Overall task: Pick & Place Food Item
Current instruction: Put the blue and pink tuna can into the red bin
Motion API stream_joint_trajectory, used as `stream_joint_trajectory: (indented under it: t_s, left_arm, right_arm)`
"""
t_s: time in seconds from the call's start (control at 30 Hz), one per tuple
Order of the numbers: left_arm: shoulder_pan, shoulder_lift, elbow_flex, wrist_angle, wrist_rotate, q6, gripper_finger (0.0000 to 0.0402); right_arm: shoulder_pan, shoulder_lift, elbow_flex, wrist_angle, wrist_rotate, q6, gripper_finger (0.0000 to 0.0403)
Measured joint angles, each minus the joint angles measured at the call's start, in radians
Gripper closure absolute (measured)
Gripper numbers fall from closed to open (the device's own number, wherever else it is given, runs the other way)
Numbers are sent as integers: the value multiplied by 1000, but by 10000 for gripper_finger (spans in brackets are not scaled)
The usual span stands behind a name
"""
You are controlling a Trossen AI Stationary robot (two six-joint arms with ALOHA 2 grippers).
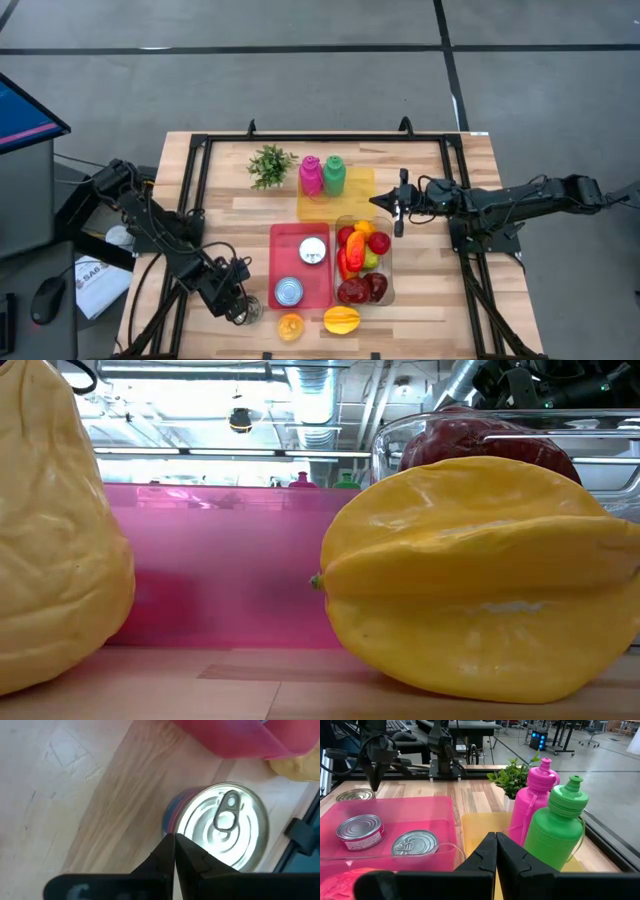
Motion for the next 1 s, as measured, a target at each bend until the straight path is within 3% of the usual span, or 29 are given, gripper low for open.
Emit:
stream_joint_trajectory:
  t_s: [1.0]
  left_arm:
    - [3,12,0,3,2,0,401]
  right_arm:
    - [-5,0,0,-2,0,0,403]
